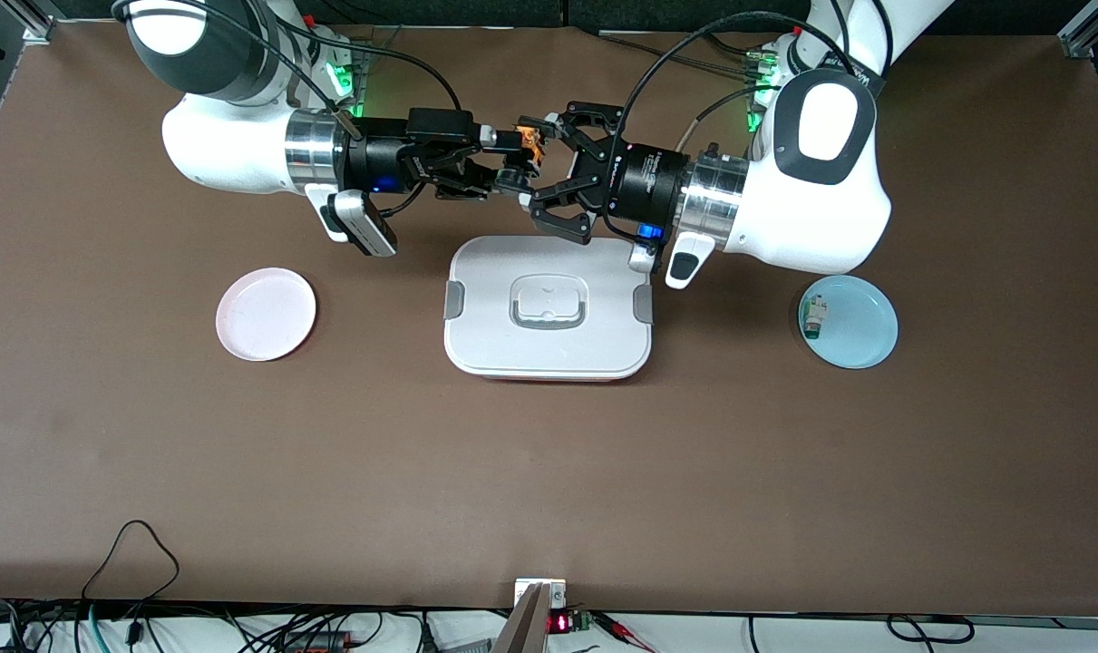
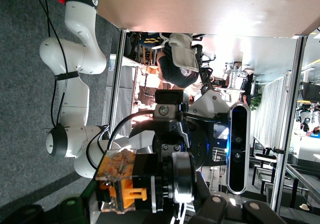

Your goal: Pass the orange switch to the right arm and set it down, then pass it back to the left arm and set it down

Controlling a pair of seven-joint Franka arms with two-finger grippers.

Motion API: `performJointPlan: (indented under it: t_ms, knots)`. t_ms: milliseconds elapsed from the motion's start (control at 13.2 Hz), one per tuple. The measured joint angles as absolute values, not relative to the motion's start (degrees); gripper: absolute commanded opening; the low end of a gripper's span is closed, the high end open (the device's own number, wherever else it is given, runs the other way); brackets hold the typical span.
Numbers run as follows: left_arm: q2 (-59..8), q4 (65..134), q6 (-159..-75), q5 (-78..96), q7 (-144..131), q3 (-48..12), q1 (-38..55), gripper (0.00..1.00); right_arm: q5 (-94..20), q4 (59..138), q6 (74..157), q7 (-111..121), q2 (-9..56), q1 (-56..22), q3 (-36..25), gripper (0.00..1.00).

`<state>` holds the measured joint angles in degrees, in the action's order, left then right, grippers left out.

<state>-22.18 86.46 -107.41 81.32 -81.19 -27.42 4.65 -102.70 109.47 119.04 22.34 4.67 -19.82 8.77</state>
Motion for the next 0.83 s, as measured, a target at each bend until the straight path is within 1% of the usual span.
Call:
performJointPlan:
  t_ms: [76,227,302,680,831]
  knots:
    - [-22.2,86.5,-107.4,81.3,-81.2,-27.4,4.7,0.05,-102.7,109.5,119.0,22.5,4.7,-19.7,8.7,0.65]
    - [-22.2,86.5,-107.4,81.3,-81.2,-27.4,4.7,0.05,-102.7,109.5,119.0,23.4,4.7,-19.6,8.7,0.52]
    - [-22.2,86.5,-107.4,81.3,-81.2,-27.4,4.6,0.05,-102.7,109.5,119.0,23.6,4.7,-19.6,8.7,0.47]
    - [-22.2,86.3,-107.4,81.4,-81.2,-27.4,4.6,0.05,-102.8,109.6,119.1,24.0,4.7,-19.6,8.7,0.36]
    - [-22.2,86.2,-107.4,81.4,-81.0,-27.4,4.6,0.05,-103.2,109.6,119.1,23.9,4.7,-19.6,8.7,0.35]
